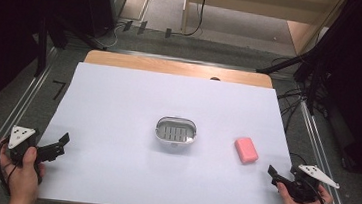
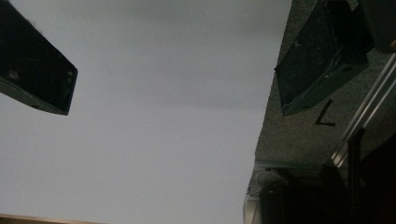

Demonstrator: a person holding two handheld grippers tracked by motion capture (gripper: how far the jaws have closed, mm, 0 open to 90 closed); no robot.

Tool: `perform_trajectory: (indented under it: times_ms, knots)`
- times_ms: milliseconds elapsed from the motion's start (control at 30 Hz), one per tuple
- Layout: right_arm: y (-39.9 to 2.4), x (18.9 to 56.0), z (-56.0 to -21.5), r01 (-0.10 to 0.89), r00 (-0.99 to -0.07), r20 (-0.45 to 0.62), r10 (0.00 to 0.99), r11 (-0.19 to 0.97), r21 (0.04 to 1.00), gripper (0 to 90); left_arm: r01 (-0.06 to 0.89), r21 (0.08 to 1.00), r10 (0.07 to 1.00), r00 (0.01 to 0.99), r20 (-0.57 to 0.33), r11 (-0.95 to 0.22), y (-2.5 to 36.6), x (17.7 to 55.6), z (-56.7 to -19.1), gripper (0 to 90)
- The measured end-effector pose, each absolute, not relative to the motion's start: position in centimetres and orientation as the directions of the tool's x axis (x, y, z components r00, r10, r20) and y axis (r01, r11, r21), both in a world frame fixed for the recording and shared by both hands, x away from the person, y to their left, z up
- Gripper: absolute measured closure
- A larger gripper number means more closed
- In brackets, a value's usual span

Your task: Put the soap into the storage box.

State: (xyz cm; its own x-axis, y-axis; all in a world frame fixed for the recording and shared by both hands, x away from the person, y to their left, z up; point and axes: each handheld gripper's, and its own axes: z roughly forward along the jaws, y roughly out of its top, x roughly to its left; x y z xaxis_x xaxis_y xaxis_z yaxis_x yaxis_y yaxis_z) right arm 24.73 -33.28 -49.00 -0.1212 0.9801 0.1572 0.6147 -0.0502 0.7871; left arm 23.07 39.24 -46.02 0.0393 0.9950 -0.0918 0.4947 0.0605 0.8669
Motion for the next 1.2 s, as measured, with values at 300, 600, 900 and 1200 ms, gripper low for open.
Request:
perform_trajectory:
  times_ms: [300,600,900,1200]
  knots:
    - [-33.2,24.8,-48.5,0.610,-0.074,0.181,0.981,-0.099,0.786,21.8,0.506,0.862,0.996,0.047,-0.071,0.037,39.0,23.2,-46.1,0.0]
    - [-31.5,25.6,-47.3,0.636,-0.059,0.143,0.988,-0.073,0.768,25.3,0.541,0.840,0.998,0.009,-0.061,0.047,38.9,23.6,-46.1,0.0]
    - [-29.9,26.8,-46.3,0.668,-0.113,0.150,0.982,-0.036,0.743,24.8,0.533,0.845,0.998,0.014,-0.058,0.042,38.9,23.5,-46.1,0.0]
    - [-28.9,27.4,-45.4,0.672,-0.138,0.128,0.982,-0.003,0.740,25.0,0.519,0.854,0.998,0.019,-0.054,0.037,38.9,23.4,-46.1,0.0]
